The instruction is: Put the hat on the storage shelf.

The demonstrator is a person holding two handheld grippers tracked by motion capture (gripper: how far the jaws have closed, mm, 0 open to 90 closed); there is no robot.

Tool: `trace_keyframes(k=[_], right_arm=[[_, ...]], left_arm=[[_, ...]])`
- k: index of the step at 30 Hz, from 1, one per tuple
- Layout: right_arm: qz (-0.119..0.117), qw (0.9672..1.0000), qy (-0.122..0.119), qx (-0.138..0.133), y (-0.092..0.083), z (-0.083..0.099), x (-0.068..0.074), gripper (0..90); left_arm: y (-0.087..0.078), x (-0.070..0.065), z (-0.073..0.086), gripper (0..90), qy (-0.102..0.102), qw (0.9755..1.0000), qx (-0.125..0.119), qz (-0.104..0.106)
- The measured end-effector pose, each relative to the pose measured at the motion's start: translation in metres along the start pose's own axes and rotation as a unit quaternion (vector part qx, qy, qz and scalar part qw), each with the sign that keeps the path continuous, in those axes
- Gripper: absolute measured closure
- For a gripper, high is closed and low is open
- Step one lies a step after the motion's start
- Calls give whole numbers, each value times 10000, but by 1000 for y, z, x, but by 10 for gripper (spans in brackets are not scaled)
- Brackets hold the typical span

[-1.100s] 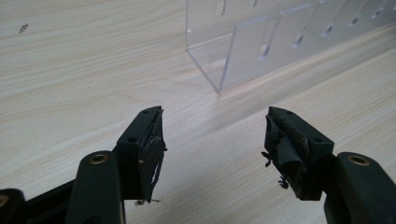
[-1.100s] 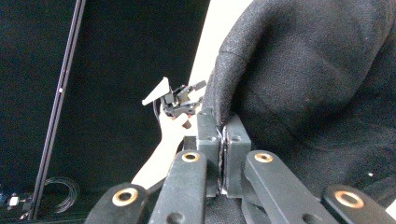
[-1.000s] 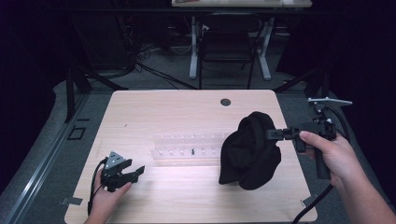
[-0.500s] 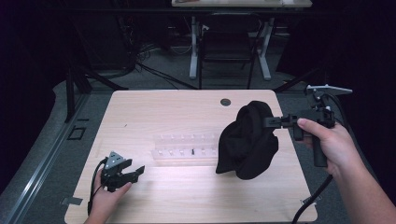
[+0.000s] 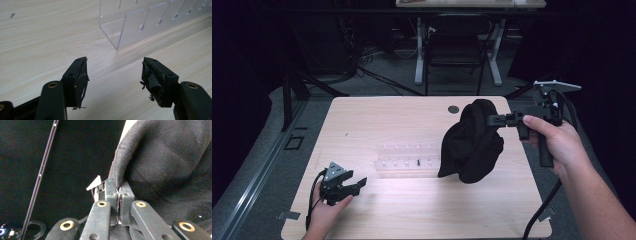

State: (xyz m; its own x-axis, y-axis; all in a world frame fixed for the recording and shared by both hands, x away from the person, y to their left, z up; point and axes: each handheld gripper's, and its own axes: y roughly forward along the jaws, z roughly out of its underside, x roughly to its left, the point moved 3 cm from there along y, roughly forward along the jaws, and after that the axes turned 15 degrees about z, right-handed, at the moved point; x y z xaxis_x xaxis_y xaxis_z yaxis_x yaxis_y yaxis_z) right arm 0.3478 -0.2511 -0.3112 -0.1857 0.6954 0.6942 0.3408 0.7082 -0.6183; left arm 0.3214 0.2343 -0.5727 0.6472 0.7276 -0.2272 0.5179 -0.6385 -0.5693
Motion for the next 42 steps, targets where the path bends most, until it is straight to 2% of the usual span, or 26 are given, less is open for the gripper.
trace_keyframes(k=[18, 26, 35, 42], right_arm=[[-161, 9999, -39, 7, 21, -23, 17, 883], [-106, 9999, -79, -8, 31, -33, 23, 883], [-93, 9999, -107, 1, 45, -39, 21, 883], [6, 9997, -231, 80, 58, -41, 25, 883]], left_arm=[[0, 1, 0, 378, -12, 10000, -14, 14], [-1, 1, -1, 378, 12, 10000, -3, 10], [0, 2, -1, 378, 5, 10000, -4, 12], [0, 2, -1, 378, 11, 10000, -1, 14]])
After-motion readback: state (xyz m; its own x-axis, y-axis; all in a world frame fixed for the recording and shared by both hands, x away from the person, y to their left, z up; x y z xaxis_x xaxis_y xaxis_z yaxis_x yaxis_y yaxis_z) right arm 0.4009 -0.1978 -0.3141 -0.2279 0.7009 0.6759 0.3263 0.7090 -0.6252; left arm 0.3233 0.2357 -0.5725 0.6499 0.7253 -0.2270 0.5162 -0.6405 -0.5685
